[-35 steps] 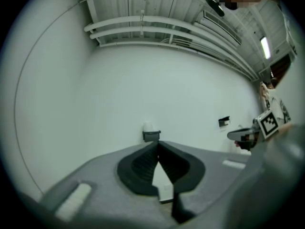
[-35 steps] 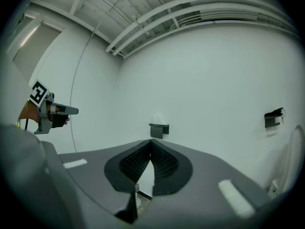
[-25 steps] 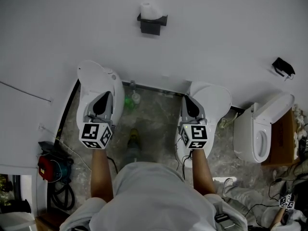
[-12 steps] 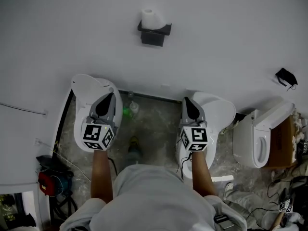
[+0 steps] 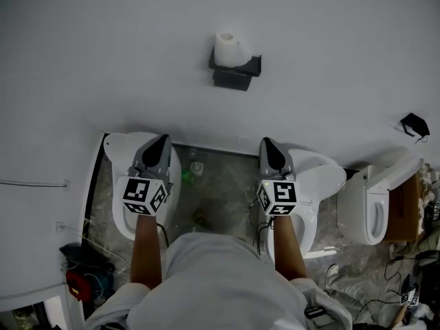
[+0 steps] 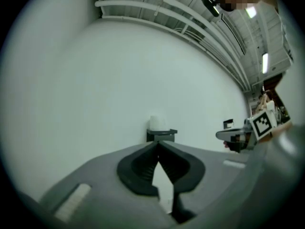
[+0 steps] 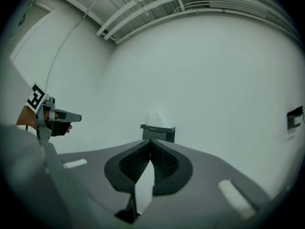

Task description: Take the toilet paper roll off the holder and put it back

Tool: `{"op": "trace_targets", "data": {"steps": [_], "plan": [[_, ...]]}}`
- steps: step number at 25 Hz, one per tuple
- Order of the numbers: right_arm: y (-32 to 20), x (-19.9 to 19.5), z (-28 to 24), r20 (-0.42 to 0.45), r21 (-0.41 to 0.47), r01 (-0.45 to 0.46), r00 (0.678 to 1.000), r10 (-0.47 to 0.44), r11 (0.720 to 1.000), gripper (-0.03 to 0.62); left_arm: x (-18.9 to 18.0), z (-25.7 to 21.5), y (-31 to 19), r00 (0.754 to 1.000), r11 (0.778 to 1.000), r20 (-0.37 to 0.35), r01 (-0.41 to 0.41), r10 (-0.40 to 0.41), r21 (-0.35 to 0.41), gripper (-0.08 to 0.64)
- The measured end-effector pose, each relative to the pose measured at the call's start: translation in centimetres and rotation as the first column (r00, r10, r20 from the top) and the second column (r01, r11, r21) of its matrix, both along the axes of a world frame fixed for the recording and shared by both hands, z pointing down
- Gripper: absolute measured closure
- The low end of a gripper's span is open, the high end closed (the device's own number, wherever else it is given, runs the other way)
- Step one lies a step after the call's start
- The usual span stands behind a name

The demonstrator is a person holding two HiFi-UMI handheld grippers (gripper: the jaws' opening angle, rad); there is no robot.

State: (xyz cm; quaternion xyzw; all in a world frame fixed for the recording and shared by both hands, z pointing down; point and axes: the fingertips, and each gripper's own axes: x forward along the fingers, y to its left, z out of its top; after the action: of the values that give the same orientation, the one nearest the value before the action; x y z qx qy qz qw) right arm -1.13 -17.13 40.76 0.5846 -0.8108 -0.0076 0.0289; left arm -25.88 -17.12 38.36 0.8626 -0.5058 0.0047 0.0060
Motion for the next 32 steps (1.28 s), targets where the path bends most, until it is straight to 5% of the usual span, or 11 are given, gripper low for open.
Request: {"op": "trace_targets", "data": {"steps": [16,32], "plan": [[-8.7,0.4,1.5,-0.030,-0.038,-0.072,0.997,0.071,0.997,0.594,2.3,2.0,-10.9,0.991,0.990,0.001,-0.132,0.132,-0.056,0.558],[-19.6,7.0,-0.4,-0.021,0.014,-0.032,0.999,0.032,0.999,0.594,8.4,-1.0,-21.3,0.996,0.996,0.024,-0.087,0.087,0.007,0.558]]}}
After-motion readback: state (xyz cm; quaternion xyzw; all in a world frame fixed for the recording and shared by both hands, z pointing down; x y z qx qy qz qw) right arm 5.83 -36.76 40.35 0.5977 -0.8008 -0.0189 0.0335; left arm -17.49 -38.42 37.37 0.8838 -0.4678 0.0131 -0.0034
